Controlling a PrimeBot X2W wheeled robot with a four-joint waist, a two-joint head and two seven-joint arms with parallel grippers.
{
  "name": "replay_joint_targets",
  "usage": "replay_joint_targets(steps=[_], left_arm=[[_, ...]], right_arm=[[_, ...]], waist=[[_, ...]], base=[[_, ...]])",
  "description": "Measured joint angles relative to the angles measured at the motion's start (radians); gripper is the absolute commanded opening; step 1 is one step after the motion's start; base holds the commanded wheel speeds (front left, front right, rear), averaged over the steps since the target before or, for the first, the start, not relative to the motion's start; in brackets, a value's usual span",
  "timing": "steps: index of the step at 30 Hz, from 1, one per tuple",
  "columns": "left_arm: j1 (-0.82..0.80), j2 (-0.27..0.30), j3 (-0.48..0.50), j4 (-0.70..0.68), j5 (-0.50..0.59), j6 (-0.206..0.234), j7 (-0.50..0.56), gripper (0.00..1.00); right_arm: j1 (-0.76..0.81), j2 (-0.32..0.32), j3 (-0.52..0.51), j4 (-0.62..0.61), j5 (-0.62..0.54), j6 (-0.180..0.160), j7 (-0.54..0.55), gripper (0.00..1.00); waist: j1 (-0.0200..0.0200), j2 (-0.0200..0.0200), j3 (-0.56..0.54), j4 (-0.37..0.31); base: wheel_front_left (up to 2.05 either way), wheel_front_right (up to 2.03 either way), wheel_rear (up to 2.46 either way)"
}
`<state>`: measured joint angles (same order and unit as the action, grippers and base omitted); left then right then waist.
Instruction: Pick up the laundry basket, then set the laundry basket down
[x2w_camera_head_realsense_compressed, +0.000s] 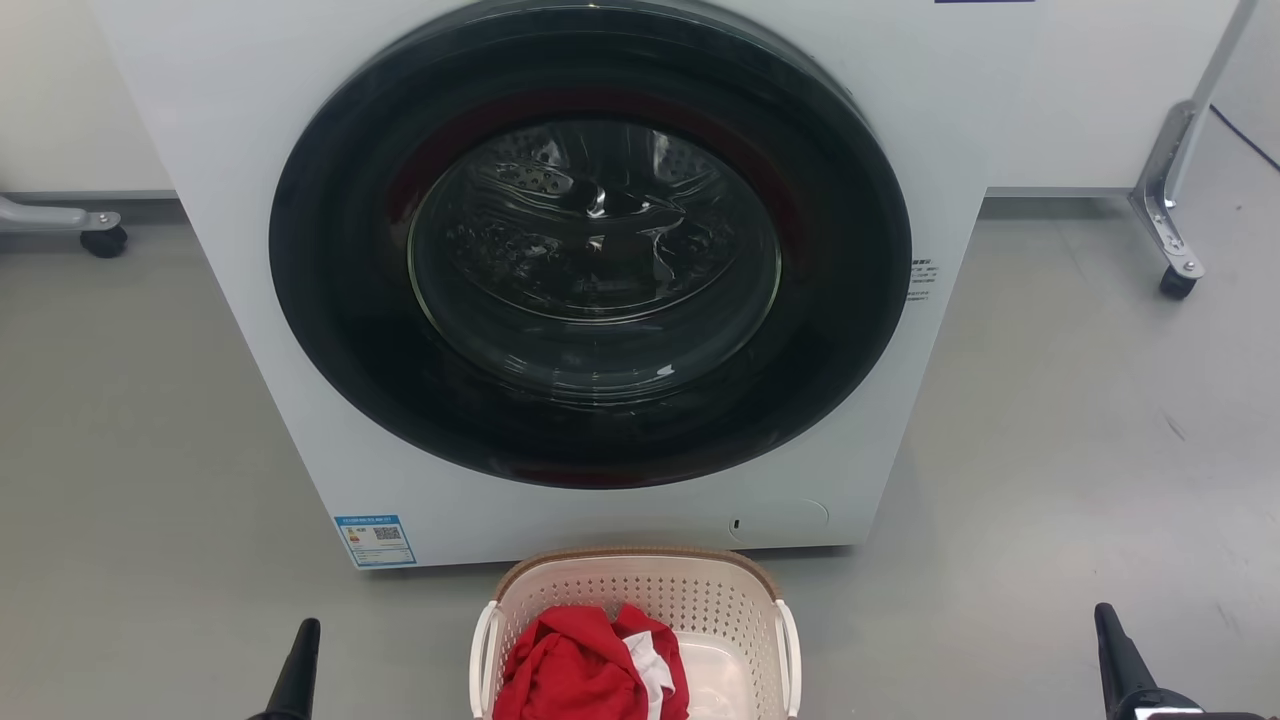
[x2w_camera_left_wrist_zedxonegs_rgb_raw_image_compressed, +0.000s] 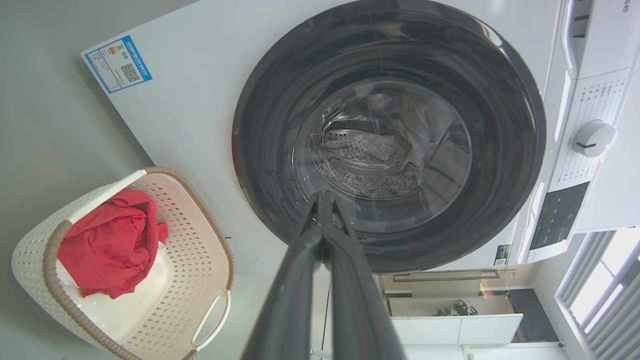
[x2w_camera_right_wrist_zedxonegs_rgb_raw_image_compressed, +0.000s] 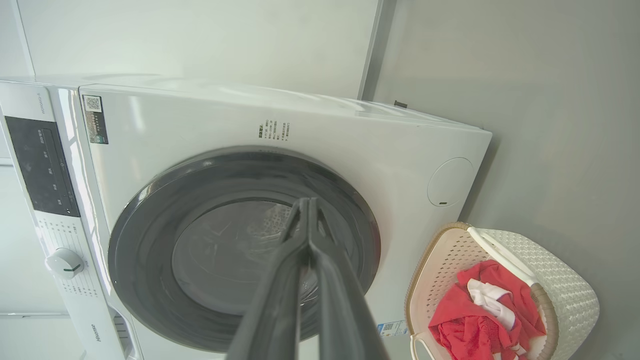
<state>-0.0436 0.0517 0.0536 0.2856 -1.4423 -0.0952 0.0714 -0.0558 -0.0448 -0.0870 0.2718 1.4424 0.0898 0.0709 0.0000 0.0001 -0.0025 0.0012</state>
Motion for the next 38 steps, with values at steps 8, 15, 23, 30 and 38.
replay_joint_targets(steps=[8,15,23,30,38], left_arm=[[-0.021,-0.007,0.027,0.006,-0.108,-0.02,0.029,0.0],[-0.036,-0.009,0.037,0.01,-0.158,-0.029,0.042,0.0],[-0.036,-0.01,0.037,0.01,-0.158,-0.029,0.042,0.0],[-0.036,-0.01,0.037,0.01,-0.158,-0.029,0.042,0.0],[-0.036,-0.01,0.037,0.01,-0.158,-0.029,0.042,0.0]], right_arm=[[-0.019,0.001,-0.031,0.018,0.106,0.021,0.03,0.0],[-0.03,0.001,-0.045,0.026,0.153,0.026,0.042,0.0],[-0.036,0.001,-0.045,0.026,0.153,0.03,0.042,0.0],[-0.036,0.001,-0.045,0.026,0.153,0.03,0.042,0.0],[-0.036,0.001,-0.045,0.026,0.153,0.031,0.042,0.0]], waist=[[0.0,0.0,0.003,-0.001],[0.0,0.0,0.004,-0.001],[0.0,0.0,0.004,-0.001],[0.0,0.0,0.004,-0.001],[0.0,0.0,0.004,-0.001]], base=[[0.0,0.0,0.0],[0.0,0.0,0.0],[0.0,0.0,0.0],[0.0,0.0,0.0],[0.0,0.0,0.0]])
